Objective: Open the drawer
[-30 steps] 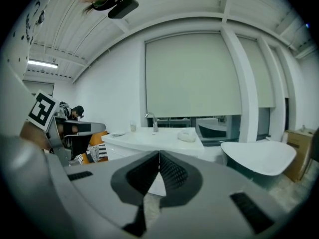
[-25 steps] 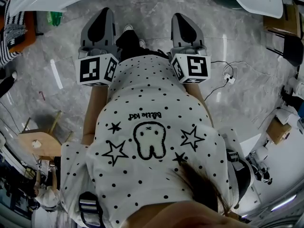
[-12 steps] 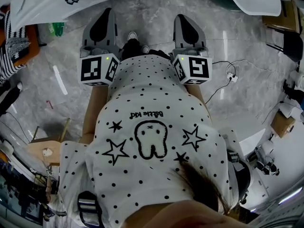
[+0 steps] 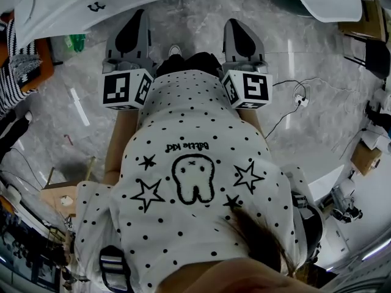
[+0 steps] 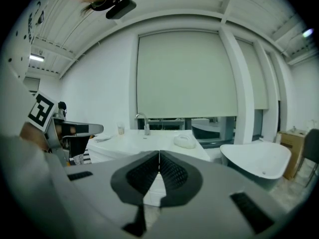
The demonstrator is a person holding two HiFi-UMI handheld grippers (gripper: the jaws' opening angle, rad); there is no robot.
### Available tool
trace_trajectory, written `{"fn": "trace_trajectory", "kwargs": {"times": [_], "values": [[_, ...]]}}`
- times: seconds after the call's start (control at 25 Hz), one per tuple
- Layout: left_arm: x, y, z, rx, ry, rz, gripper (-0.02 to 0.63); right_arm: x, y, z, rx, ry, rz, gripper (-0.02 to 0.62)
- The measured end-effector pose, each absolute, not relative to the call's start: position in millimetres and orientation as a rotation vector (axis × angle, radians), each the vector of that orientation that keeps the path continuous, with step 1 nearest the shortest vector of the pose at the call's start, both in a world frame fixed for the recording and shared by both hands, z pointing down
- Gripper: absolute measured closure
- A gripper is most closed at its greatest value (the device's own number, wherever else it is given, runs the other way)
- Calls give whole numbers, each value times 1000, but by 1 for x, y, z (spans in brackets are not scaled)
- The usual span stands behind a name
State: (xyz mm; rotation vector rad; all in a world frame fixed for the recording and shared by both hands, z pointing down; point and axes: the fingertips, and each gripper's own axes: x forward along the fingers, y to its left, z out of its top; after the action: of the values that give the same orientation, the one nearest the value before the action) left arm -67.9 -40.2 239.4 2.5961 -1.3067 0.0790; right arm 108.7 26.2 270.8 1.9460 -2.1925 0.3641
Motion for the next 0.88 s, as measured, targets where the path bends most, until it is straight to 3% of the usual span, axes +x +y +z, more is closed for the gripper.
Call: {"fn": "trace_trajectory", "kwargs": {"times": [0.88], "values": [[-77, -39, 243, 2547, -1335, 67, 601, 117, 27, 272, 1950, -2159, 371, 581]]}}
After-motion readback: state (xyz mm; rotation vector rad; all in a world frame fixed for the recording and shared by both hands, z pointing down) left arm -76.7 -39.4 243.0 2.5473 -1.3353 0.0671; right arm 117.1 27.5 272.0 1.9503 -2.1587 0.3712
